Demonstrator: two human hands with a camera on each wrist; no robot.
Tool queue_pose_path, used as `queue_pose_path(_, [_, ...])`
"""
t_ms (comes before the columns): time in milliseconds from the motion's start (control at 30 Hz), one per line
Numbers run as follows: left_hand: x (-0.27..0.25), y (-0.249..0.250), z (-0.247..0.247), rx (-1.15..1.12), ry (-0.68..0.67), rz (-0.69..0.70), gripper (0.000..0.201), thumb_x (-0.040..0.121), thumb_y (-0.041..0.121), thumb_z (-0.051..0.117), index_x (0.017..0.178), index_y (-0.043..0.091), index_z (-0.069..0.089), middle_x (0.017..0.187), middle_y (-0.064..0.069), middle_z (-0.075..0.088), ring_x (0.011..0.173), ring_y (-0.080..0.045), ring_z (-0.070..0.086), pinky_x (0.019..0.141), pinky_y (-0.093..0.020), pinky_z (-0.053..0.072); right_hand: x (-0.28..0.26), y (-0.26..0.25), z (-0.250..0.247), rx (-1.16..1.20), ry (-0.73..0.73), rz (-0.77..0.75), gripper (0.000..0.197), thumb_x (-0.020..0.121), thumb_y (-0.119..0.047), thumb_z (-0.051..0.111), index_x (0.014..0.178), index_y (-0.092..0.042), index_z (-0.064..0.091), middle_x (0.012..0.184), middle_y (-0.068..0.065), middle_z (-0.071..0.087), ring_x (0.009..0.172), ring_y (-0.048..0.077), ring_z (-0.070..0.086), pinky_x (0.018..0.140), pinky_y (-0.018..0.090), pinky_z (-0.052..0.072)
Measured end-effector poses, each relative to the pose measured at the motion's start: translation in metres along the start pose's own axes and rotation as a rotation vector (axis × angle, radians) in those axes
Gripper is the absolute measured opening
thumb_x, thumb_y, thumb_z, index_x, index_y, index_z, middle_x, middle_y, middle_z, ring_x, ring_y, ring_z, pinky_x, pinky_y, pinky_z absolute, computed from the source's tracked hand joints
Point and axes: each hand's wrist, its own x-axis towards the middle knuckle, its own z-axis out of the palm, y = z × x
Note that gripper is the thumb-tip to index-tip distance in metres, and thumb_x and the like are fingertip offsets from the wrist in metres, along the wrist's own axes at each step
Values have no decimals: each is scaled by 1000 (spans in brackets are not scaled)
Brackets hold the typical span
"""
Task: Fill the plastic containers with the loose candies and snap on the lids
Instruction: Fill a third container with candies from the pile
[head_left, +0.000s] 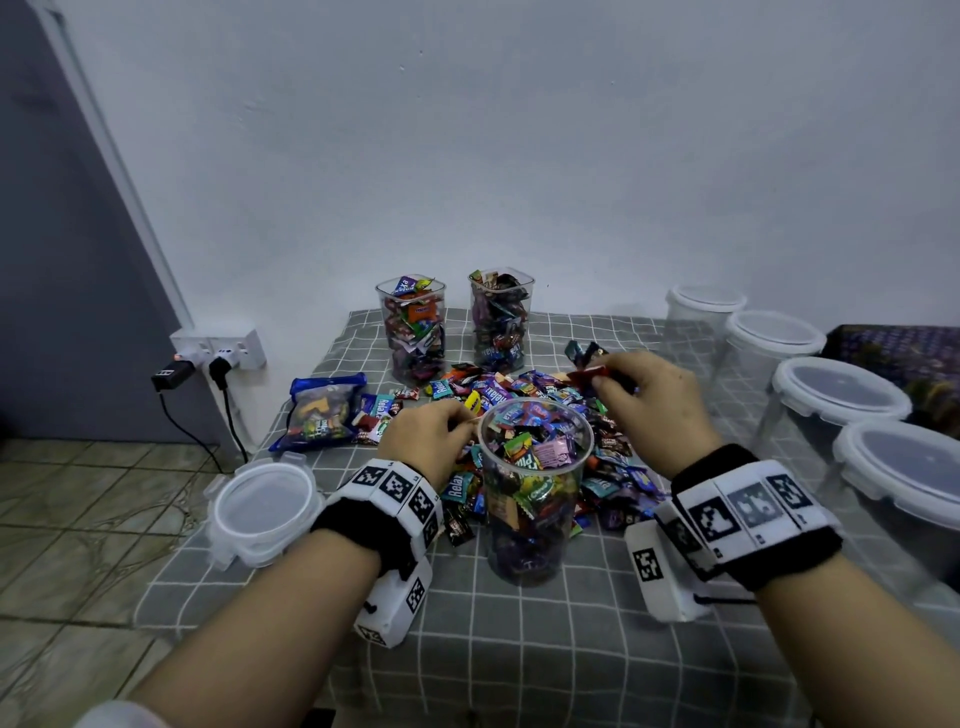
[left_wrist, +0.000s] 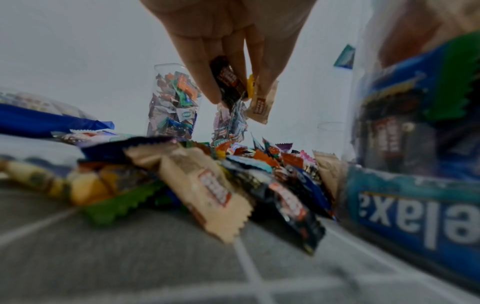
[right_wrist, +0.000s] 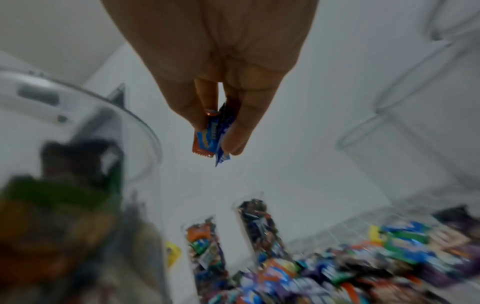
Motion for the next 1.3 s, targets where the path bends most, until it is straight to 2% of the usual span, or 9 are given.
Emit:
queue_pose_path(267, [-2, -2, -1, -65, 29, 15, 15, 89, 31, 62, 92, 20, 71, 91, 1, 71, 86, -18, 61, 76, -30, 48, -10, -38, -10, -47, -108, -229, 27, 77, -23, 52, 90, -11, 73, 86, 2, 67, 78, 15, 56, 67, 22, 39])
queue_pose_path(433, [-3, -5, -1, -98, 54, 1, 12, 88, 31, 64, 90, 22, 72, 86, 1, 71, 84, -18, 63, 77, -34, 51, -13, -45, -12, -85, -190, -261, 33, 73, -26, 49, 89, -9, 72, 92, 2, 67, 84, 19, 60, 76, 34, 49])
queue_pose_path(567, [-3, -7, -1, -128, 65, 3, 12, 88, 27, 64, 91, 20, 72, 87, 1, 72, 85, -18, 64, 79, -37, 52, -16, -45, -10, -44, -209, -291, 15, 79, -17, 61, 88, -10, 71, 96, 0, 67, 87, 15, 59, 77, 30, 48])
queue_pose_path(667, [-4, -9, -2, -191, 78, 17, 7, 87, 23, 65, 86, 24, 72, 83, 3, 71, 80, -17, 65, 75, -39, 55, -17, -39, -9, 63, -188, -235, 10, 77, -15, 64, 85, -14, 70, 97, -2, 67, 87, 13, 59, 76, 21, 46])
queue_pose_path(800, [-6, -10, -7, -266, 114, 14, 9, 85, 23, 67, 79, 29, 69, 80, 5, 71, 78, -15, 67, 72, -39, 56, -22, -30, -10, 225, -163, -61, 14, 76, -27, 67, 89, -29, 63, 93, -10, 63, 94, 13, 60, 87, 36, 49])
queue_pose_path(967, [-6, 5, -30, -378, 182, 71, 25, 87, 19, 64, 74, 40, 62, 83, 10, 71, 83, -8, 67, 66, -22, 57, -30, -19, -7, 356, -438, 120, 77, 61, -46, 83, 126, -32, 44, 120, -15, 53, 116, 3, 50, 103, 26, 39])
queue_pose_path(1033, [-3, 14, -40, -458, 210, 104, 24, 85, 18, 65, 76, 40, 64, 83, 9, 72, 84, -10, 68, 76, -35, 58, -31, -14, -2, 379, -535, 146, 98, 56, -48, 84, 137, -31, 32, 125, -21, 45, 118, -6, 46, 102, 17, 35])
queue_pose_path(1133, [-3, 30, -54, -554, 196, 150, 20, 84, 14, 66, 79, 32, 68, 82, 6, 72, 83, -12, 69, 79, -39, 57, -30, -13, 2, 414, -602, 135, 99, 54, -43, 85, 132, -35, 25, 120, -28, 44, 104, -25, 43, 90, 1, 34])
queue_pose_path(1300, [-11, 53, -64, -600, 5, 266, 20, 82, 6, 68, 77, 25, 69, 79, 4, 72, 80, -10, 69, 80, -32, 55, -31, -14, 6, 430, -586, 159, 89, 51, -40, 77, 127, -32, 31, 116, -24, 47, 106, -13, 50, 94, 10, 39])
